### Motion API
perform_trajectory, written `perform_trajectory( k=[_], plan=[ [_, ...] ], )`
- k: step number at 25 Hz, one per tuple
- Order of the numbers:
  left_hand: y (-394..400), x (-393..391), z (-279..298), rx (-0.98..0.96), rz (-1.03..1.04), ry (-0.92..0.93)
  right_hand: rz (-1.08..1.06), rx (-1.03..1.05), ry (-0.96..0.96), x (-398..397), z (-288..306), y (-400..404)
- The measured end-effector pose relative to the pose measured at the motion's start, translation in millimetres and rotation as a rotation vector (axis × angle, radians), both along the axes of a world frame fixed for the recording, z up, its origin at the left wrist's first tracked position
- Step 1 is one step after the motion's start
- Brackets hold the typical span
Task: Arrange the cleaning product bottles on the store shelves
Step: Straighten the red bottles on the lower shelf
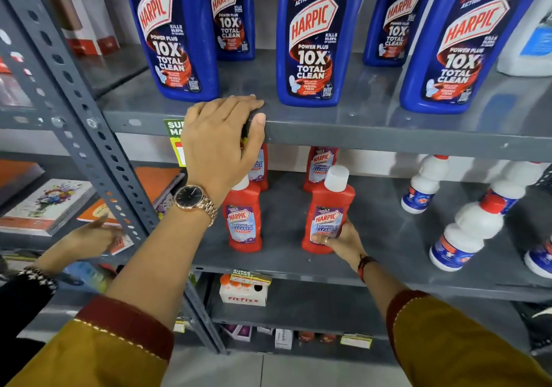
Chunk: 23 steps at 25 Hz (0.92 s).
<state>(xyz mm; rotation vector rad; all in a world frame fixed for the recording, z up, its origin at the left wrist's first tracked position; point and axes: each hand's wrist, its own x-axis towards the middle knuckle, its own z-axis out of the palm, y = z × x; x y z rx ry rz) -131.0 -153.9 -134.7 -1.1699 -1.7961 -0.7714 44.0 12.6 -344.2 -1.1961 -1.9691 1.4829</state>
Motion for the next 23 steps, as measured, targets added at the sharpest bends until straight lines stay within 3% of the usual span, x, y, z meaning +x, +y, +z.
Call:
perform_trajectory(
  k=[23],
  plan=[
    [-2.5,8.8,4.3,-0.065,0.006,-0.079,0.073,0.017,-0.034,10.0,0.1,0.9]
  ],
)
